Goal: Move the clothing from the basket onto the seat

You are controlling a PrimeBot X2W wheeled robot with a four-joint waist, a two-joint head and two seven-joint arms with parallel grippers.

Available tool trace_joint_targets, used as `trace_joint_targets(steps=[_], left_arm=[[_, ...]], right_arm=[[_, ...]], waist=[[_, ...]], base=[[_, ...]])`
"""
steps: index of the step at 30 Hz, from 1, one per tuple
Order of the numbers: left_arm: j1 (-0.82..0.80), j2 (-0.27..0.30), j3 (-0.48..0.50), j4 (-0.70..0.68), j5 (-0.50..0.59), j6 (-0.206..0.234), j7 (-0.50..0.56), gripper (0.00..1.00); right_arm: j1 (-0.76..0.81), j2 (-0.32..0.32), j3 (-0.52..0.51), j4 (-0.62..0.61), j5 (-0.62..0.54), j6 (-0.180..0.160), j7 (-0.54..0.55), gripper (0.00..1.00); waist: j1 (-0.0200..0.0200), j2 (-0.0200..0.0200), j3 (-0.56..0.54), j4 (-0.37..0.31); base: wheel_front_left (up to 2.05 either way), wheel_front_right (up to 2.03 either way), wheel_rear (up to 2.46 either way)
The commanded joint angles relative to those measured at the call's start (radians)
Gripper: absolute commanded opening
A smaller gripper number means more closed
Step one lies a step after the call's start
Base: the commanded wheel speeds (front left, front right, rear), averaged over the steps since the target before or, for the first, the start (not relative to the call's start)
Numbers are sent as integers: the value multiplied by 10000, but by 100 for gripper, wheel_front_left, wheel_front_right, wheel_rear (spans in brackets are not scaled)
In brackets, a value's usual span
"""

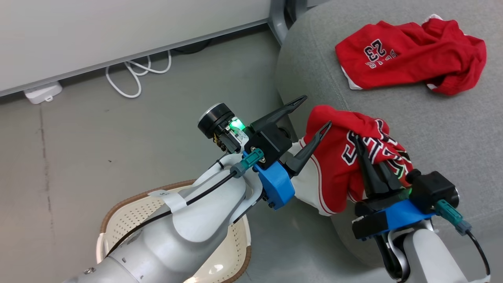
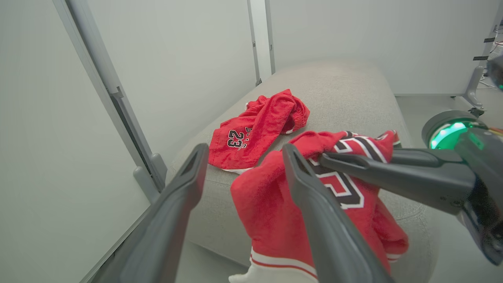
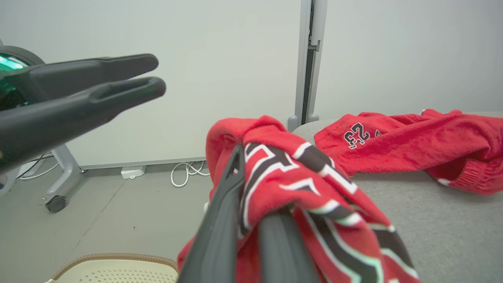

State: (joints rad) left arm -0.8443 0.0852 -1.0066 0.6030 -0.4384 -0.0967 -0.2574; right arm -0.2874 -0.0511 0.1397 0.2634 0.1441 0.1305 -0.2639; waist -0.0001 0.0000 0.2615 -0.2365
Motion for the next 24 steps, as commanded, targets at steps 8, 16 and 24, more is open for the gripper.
trace_joint_targets(steps=[8, 16, 24], left_arm=[[-209, -32, -150, 142, -20, -31, -31, 100], [-233, -46, -176, 144, -94, -9, -50, 100], [-505, 156, -121, -38, 14, 146, -8, 100]], right_arm=[[620, 13, -412, -448, 224, 5, -8, 0], [466, 13, -507, -658, 157, 5, -8, 0], [-1067, -145, -854, -1145, -374, 4, -8, 0]], waist=[[1, 0, 185, -442], [1, 0, 200, -353], [1, 0, 792, -130]], base=[[0, 0, 0], [0, 0, 0], [0, 0, 0]])
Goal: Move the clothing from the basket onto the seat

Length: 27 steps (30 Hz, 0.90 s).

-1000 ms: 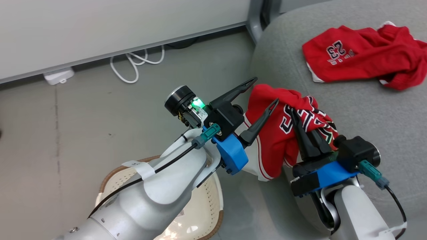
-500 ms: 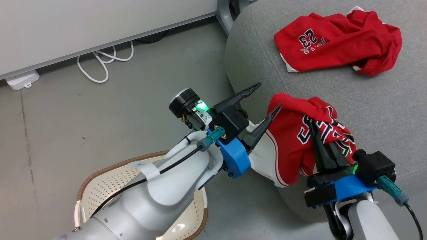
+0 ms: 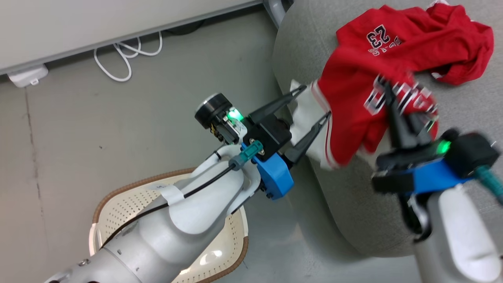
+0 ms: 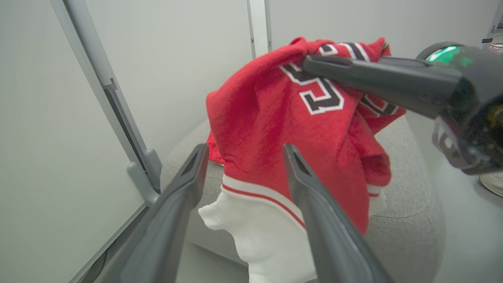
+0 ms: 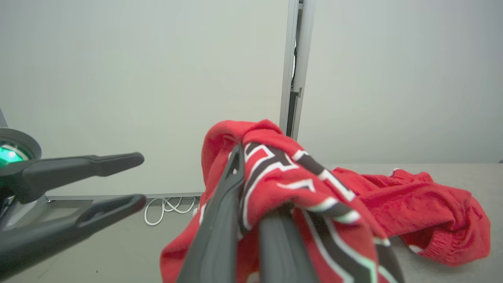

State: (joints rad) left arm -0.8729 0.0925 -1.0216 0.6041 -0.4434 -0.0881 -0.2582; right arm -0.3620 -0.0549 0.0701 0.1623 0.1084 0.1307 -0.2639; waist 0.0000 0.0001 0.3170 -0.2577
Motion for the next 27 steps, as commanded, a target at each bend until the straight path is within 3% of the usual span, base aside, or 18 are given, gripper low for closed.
trace_joint_targets(steps=[1, 7, 16, 22, 27], left_arm=[[-253, 129, 60, -71, 64, 109, 7, 100], [-732, 346, 140, -446, 240, 293, 108, 100], [-1562, 753, 182, -1101, 608, 534, 450, 100], [-1839, 942, 128, -1375, 750, 618, 574, 100], [-1852, 1064, 81, -1477, 755, 672, 557, 100]], right_arm=[[-631, -163, -314, -228, -20, 2, -10, 0], [-2722, -752, -1461, -893, -104, 2, -8, 0], [-5898, -2496, -3397, -1080, -43, 2, -8, 0], [-6908, -3741, -4717, -66, 104, 2, -8, 0], [-6555, -4052, -5223, 1449, 233, 3, -8, 0]], waist=[[0, -1, 356, 104], [0, -1, 1418, 337], [0, -1, 3360, 564], [0, -1, 4142, 529], [0, -1, 4380, 503]], base=[[0, 0, 0], [0, 0, 0], [0, 0, 0], [0, 0, 0], [0, 0, 0]])
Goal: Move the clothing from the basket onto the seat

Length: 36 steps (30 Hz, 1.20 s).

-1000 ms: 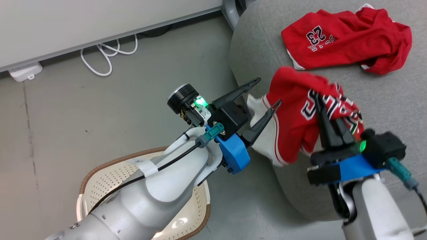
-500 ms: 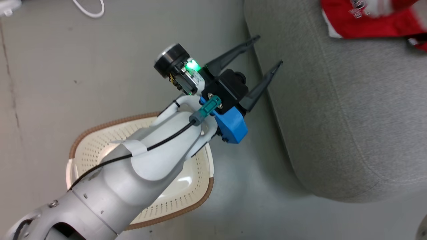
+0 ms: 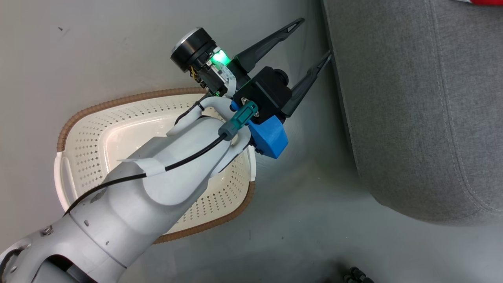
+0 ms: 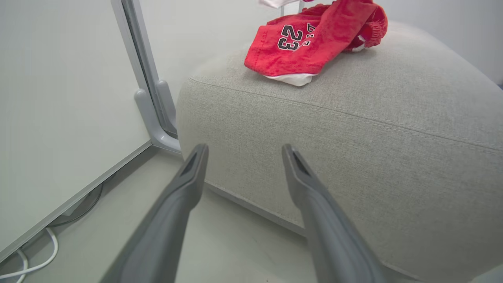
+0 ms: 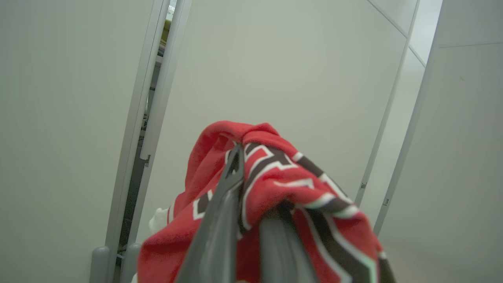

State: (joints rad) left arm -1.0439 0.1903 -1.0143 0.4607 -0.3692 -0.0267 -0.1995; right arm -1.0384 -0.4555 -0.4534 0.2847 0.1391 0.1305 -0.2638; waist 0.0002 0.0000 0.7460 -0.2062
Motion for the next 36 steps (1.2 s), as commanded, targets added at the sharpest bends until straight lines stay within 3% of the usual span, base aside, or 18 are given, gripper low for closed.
trace_joint_targets(steps=[1, 6, 12, 14, 15, 20, 27, 36], left_arm=[[-143, 104, 1, -56, 9, 67, -35, 100], [-151, 160, -79, -106, -15, 64, 37, 100], [-178, 203, -122, -113, -62, 82, 51, 100], [-93, 193, -140, -106, -83, 83, 17, 100], [-27, 185, -140, -95, -113, 99, -9, 100], [214, 116, -81, 12, -225, 225, -179, 100], [729, -47, 86, 298, -525, 303, -511, 100], [2015, 39, 976, 291, -955, 632, -666, 100]], right_arm=[[381, 23, 73, 492, -119, 5, -11, 0], [979, 640, 243, 1777, -204, 4, -10, 0], [1279, 936, 730, 2791, -297, 4, -10, 0], [1370, 995, 696, 2751, -302, 4, -10, 62], [1475, 1063, 648, 2635, -325, 4, -10, 100], [2009, 1237, 432, 1955, -558, 4, -8, 100], [4061, 1857, 378, 749, -948, 4, -10, 100], [6179, 2539, 1246, -418, -1094, 4, -10, 100]], waist=[[-2, 0, 114, -23], [-2, 0, 171, -35], [-2, 0, 149, 58], [-2, 0, 81, 92], [-2, 0, 16, 105], [-2, 0, -344, 155], [-2, 0, -1419, 227], [-2, 0, -3209, 582]], base=[[0, 0, 0], [0, 0, 0], [0, 0, 0], [0, 0, 0], [0, 0, 0], [0, 0, 0], [0, 0, 0], [0, 0, 0]])
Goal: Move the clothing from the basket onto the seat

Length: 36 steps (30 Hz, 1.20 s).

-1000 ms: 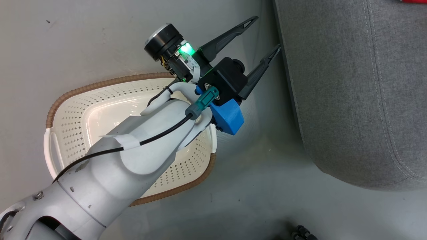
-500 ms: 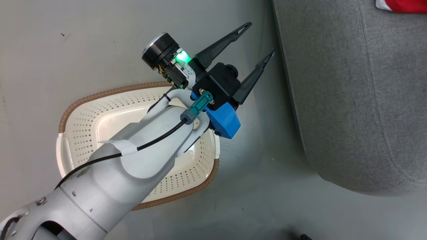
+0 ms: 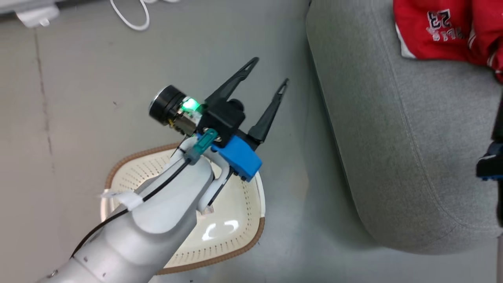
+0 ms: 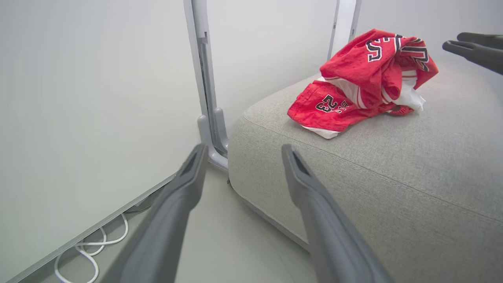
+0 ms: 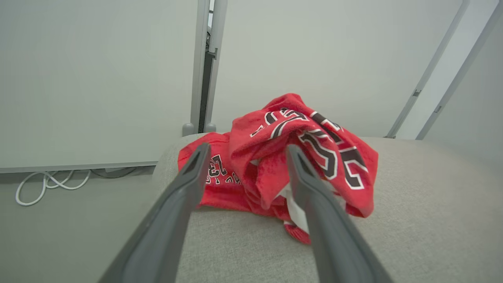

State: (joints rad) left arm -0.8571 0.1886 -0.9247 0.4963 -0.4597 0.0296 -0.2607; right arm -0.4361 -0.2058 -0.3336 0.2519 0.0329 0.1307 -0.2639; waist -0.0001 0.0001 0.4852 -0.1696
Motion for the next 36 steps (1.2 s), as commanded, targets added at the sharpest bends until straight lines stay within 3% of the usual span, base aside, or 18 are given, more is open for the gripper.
trace_joint_targets(steps=[1, 10, 18, 26, 36], left_arm=[[362, 99, 268, -137, -47, 127, -49, 100], [2327, 459, 2414, -1354, 417, 653, -56, 100], [4418, 434, 4569, -2567, 1277, 739, -48, 100], [6123, 21, 6456, -3259, 2104, 469, -47, 100], [7565, -592, 7960, -3538, 2888, -41, -48, 100]], right_arm=[[336, 115, 183, -231, -45, 2, -8, 100], [1255, 590, 1420, -1265, 112, 2, -6, 100], [2020, 759, 1771, -1338, 217, 2, -8, 100], [2762, 1084, 1819, -1424, 296, 2, -6, 100], [3398, 1390, 1994, -1291, 388, 2, -7, 100]], waist=[[1, -1, -810, 290], [1, -1, -2127, 1037], [1, -1, -2983, 1731], [1, -1, -3580, 2185], [1, -1, -4034, 2266]], base=[[0, 0, 0], [0, 0, 0], [0, 0, 0], [0, 0, 0], [0, 0, 0]])
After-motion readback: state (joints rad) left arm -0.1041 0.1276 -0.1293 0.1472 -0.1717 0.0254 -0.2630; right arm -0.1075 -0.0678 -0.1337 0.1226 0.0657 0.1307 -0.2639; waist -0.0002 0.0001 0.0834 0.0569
